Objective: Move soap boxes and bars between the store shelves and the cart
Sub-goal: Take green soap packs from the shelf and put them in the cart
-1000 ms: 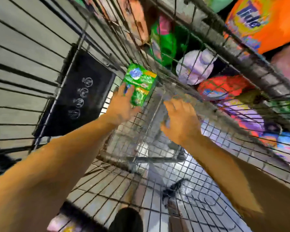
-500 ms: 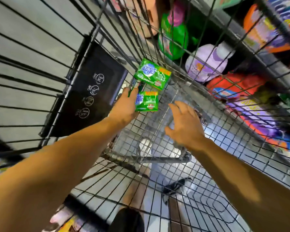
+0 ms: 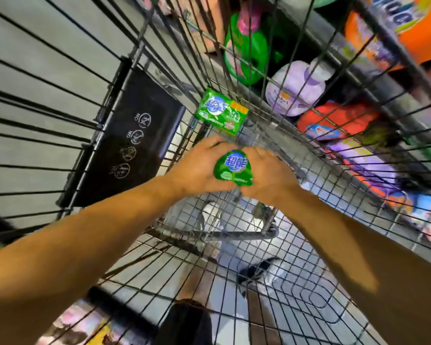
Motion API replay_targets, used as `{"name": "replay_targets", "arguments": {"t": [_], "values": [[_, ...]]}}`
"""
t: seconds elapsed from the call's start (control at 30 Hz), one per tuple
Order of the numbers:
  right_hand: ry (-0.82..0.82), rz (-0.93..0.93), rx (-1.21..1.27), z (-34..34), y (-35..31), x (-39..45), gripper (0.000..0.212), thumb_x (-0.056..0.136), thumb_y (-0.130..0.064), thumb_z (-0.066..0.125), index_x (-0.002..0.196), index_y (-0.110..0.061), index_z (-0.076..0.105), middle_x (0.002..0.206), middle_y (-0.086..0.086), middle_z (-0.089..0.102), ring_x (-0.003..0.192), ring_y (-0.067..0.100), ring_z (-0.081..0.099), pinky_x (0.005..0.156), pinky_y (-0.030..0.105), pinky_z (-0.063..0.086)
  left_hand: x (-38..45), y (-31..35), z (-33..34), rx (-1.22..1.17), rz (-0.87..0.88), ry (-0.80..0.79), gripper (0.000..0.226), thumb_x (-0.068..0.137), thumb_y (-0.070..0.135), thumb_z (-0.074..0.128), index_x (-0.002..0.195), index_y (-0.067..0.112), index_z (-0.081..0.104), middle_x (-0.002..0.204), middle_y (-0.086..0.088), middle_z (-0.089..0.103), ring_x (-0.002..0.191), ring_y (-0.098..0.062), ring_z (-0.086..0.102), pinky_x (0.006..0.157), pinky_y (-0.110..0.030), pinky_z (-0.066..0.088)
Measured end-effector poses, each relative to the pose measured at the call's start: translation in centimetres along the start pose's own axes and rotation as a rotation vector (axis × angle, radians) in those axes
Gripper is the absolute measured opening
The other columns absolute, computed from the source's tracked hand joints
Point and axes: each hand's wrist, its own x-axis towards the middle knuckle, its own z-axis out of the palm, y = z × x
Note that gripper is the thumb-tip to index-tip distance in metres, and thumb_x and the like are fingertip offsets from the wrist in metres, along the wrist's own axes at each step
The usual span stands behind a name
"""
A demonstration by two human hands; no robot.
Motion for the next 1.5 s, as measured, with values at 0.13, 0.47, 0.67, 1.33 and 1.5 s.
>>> {"name": "replay_targets", "arguments": {"t": [0.13, 0.47, 0.67, 1.33, 1.5], "values": [[0.053, 0.087, 0.011, 0.0, 1.9, -1.2, 0.086, 0.076, -0.037, 0.077, 0.148, -0.021, 0.031, 0.139, 0.005, 0.047, 0.127, 0.027, 0.047, 0.096, 0.036, 0.045, 2.4, -1.3, -0.8, 0.127, -0.033, 0.149, 0.080, 0.081, 0.059, 0.062, 0.141, 0.008, 0.049, 0.137, -0.015, 0.046, 0.128, -0.030, 0.044, 0.109, -0.036, 0.035], [0.075, 0.177, 0.028, 0.3, 4.8, -2.2, 0.091, 0.074, -0.043, 0.075, 0.150, -0.022, 0.029, 0.142, 0.008, 0.048, 0.126, 0.029, 0.048, 0.097, 0.038, 0.045, 9.3, -3.7, -0.2, 0.584, -0.167, 0.016, 0.103, 0.076, 0.035, 0.080, 0.155, 0.021, 0.016, 0.161, -0.009, 0.014, 0.148, -0.034, 0.007, 0.119, -0.045, 0.013], [0.095, 0.214, 0.049, 0.5, 5.1, -3.5, 0.089, 0.071, -0.044, 0.078, 0.146, -0.022, 0.036, 0.140, 0.006, 0.051, 0.125, 0.027, 0.051, 0.096, 0.037, 0.047, 9.0, -2.4, -0.2, 0.687, -0.183, 0.102, 0.086, 0.073, 0.051, 0.078, 0.142, 0.019, 0.038, 0.137, -0.011, 0.042, 0.130, -0.036, 0.033, 0.103, -0.049, 0.031], [0.457, 0.262, 0.188, -6.6, 6.4, -27.6, 0.070, 0.065, -0.045, 0.073, 0.129, -0.025, 0.053, 0.116, 0.007, 0.066, 0.108, 0.031, 0.062, 0.085, 0.042, 0.053, -6.8, 20.8, -4.0, 0.358, -0.131, 0.034, 0.094, 0.066, 0.067, 0.076, 0.143, 0.020, 0.047, 0.125, -0.015, 0.048, 0.120, -0.036, 0.045, 0.098, -0.047, 0.045], [0.585, 0.305, 0.152, -7.8, 10.1, -37.6, 0.069, 0.069, -0.043, 0.079, 0.130, -0.024, 0.054, 0.117, 0.011, 0.066, 0.108, 0.033, 0.063, 0.082, 0.041, 0.053, -9.5, 31.2, -1.5, 0.367, 0.024, 0.105, 0.096, 0.060, 0.069, 0.073, 0.137, 0.014, 0.056, 0.118, -0.023, 0.052, 0.111, -0.041, 0.052, 0.093, -0.045, 0.047]]}}
